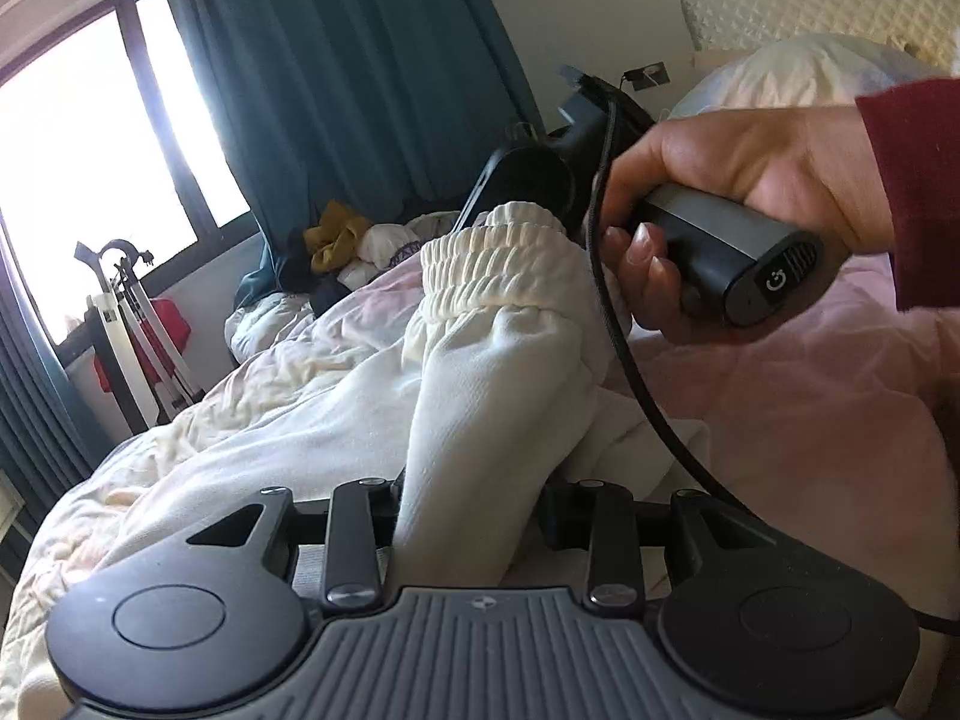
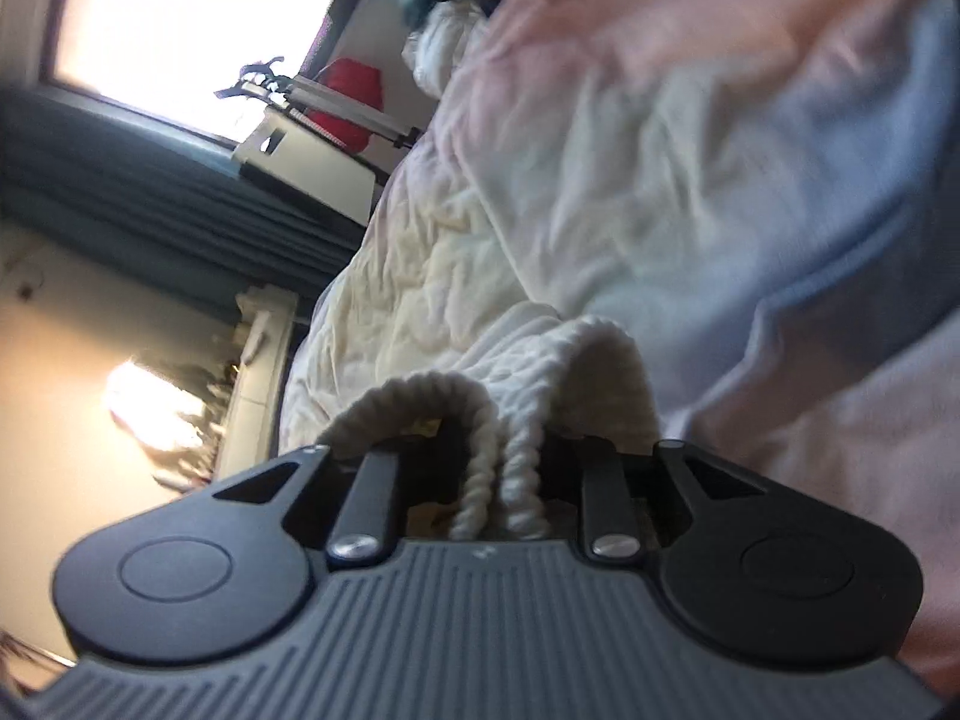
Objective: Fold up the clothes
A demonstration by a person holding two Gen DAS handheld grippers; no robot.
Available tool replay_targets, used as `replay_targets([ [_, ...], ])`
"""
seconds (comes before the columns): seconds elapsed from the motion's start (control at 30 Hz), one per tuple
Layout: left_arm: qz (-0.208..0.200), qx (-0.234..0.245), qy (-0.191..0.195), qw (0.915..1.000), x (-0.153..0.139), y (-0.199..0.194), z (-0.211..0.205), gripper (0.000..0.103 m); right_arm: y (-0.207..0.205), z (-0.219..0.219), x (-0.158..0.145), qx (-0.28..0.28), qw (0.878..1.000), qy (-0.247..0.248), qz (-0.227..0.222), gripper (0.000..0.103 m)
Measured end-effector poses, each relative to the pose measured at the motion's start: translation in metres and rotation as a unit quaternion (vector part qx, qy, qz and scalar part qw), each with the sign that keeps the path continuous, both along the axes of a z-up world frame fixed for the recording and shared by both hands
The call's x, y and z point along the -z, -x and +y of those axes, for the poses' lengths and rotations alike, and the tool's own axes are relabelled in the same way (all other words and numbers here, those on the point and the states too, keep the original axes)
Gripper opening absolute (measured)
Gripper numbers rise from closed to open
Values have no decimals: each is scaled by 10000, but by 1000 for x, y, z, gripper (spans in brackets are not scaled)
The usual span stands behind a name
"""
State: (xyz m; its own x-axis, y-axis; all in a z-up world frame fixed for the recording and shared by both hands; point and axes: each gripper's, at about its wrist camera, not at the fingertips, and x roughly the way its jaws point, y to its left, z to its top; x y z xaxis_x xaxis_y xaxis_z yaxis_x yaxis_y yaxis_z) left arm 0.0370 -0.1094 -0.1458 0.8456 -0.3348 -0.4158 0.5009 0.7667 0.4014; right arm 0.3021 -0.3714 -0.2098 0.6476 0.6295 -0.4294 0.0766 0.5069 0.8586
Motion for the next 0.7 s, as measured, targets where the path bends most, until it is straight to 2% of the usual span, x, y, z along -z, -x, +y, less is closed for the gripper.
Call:
replay_targets([
  [0.07, 68, -16, 103, 9999, -3, 1, 2, 37, 4, -1, -4, 43, 10000, -50, 22, 30],
  [0.2, 201, -44, 345, 9992, -11, 2, 9, 41, 19, 2, -25, 163, 9990, 409, -90, 43],
  [0.23, 250, -56, 431, 9987, -14, 2, 12, 45, 25, 3, -30, 223, 9980, 579, -130, 50],
  [0.27, 317, -64, 527, 9981, -17, 5, 14, 47, 32, 3, -36, 305, 9962, 793, -178, 64],
  [0.33, 352, -116, 646, 9972, -24, 7, 19, 58, 47, 3, -48, 504, 9911, 1183, -349, 84],
  [0.47, 366, -161, 960, 9946, -44, 19, 30, 72, 81, 2, -71, 697, 9798, 1715, -762, 84],
  [0.5, 370, -173, 1039, 9938, -49, 22, 32, 79, 89, 2, -78, 707, 9764, 1833, -902, 84],
  [0.7, 278, -379, 1468, 9881, -81, 47, 56, 86, 132, 13, -106, 812, 9543, 2430, -1540, 84],
])
